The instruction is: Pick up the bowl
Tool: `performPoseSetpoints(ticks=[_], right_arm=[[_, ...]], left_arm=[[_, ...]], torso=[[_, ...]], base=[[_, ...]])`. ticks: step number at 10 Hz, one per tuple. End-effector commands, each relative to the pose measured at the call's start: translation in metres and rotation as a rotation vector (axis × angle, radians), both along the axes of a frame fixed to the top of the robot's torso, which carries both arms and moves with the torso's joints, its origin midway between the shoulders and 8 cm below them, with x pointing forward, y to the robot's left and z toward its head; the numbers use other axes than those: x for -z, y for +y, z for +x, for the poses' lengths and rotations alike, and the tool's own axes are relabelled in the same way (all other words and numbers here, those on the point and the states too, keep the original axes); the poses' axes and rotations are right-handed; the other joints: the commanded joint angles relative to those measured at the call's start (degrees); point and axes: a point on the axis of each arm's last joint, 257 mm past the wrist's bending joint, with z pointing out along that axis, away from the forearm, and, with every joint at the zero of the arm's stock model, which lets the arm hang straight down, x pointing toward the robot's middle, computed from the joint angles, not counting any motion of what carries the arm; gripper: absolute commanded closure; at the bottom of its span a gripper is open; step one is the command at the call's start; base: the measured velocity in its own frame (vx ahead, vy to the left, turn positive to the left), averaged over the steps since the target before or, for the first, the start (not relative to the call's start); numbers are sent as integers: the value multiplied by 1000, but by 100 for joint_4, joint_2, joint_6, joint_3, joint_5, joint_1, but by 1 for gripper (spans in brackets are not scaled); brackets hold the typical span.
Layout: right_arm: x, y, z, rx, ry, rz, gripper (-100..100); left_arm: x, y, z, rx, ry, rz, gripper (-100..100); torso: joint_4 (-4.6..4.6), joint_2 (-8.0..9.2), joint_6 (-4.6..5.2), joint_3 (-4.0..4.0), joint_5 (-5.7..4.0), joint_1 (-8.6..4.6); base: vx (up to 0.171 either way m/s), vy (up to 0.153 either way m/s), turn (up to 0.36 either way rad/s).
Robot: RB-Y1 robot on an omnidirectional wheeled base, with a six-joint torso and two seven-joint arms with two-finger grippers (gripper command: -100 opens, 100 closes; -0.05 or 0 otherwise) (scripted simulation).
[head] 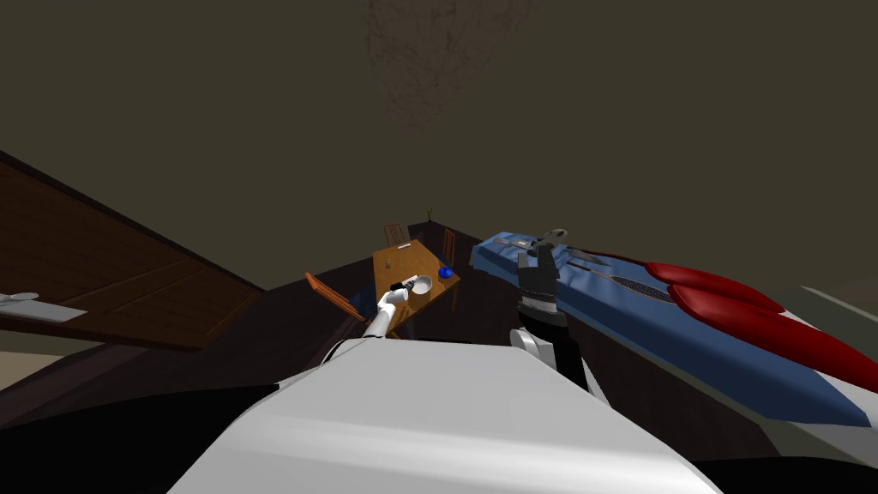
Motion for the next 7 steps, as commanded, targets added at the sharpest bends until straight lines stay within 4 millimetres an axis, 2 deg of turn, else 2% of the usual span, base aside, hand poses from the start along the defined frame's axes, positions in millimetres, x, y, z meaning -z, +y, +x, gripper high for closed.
performPoseSetpoints(ticks=[1,3,5,6,7], right_arm=[[0,0,0,0,0,0,0],[0,0,0,0,0,0,0],[0,0,0,0,0,0,0],[0,0,0,0,0,0,0],[0,0,0,0,0,0,0]], left_arm=[[10,-10,-4,13,36,-12,-100],[28,-28,-16,37,104,-35,-100],[28,-26,-15,35,95,-32,-100],[28,-27,-15,36,98,-33,0],[36,-28,-21,29,98,-33,-100]], torso=[[0,0,0,0,0,0],[0,0,0,0,0,-1],[0,0,0,0,0,-1],[1,1,-1,1,-1,-2],[1,2,-1,2,-1,-2]], base=[[4,6,-8],[7,9,-18],[3,4,-3],[0,0,0],[40,16,-55]])
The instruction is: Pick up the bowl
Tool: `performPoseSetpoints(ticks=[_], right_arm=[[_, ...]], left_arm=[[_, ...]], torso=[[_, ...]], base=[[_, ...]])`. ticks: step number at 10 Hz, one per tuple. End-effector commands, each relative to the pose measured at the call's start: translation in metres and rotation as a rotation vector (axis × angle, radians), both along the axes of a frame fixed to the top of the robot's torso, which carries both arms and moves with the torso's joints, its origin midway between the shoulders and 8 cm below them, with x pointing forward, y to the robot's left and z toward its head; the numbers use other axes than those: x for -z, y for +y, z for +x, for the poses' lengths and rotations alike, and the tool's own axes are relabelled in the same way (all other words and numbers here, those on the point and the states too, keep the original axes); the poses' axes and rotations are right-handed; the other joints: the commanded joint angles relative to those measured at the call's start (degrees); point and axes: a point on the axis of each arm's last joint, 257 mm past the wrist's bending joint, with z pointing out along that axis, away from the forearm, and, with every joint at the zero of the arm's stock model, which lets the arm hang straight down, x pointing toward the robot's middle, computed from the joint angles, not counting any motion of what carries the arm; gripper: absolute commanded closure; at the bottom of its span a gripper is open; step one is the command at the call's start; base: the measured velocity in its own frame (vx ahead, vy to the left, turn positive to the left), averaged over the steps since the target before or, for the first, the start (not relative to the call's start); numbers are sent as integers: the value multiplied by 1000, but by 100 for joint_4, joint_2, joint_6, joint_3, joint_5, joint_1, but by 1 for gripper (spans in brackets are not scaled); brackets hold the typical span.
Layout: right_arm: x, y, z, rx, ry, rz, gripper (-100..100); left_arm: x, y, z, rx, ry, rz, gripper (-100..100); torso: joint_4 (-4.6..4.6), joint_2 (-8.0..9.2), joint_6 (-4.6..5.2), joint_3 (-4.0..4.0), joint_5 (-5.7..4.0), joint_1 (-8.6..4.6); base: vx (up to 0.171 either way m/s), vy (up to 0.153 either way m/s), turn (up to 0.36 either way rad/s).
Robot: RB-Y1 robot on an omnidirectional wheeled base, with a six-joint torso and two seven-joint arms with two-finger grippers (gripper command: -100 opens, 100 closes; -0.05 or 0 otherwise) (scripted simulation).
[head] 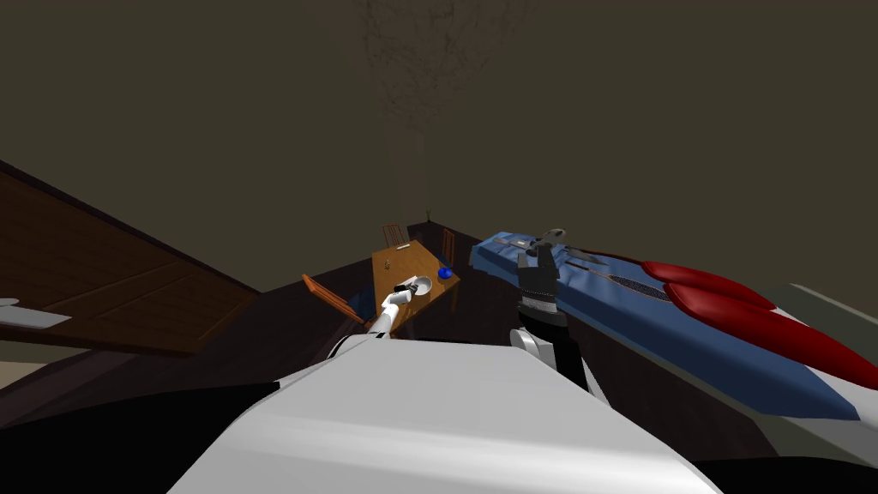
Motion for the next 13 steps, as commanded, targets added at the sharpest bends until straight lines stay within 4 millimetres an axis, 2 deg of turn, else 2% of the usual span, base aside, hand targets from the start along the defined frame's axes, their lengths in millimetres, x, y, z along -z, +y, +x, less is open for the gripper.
performPoseSetpoints(ticks=[1,3,4,8,9,10,12,13], right_arm=[[0,0,0,0,0,0,0],[0,0,0,0,0,0,0],[0,0,0,0,0,0,0],[0,0,0,0,0,0,0],[0,0,0,0,0,0,0],[0,0,0,0,0,0,0],[0,0,0,0,0,0,0],[0,0,0,0,0,0,0]], left_arm=[[5,-2,-2,-6,-2,0,-100],[9,-3,-6,-7,0,0,-100],[9,-3,-6,-9,-2,0,100],[11,-2,-8,-17,5,-8,100],[11,-2,-8,-16,4,-7,0],[1,-1,1,-3,-2,0,100],[0,1,2,-3,-5,0,100],[-1,0,2,0,-4,1,0]], torso=[[0,0,0,0,0,0],[-3,-14,-1,-8,1,6],[-2,-4,-1,-3,0,2],[12,19,15,14,-8,-13],[11,19,14,15,-7,-12],[11,20,13,15,-6,-12],[15,46,11,29,-8,-25],[14,38,10,25,-7,-20]], base=[[66,27,-37],[48,23,-25],[5,3,2],[0,0,7],[0,0,0],[-44,-21,40],[-52,-29,27],[-6,-3,-3]])
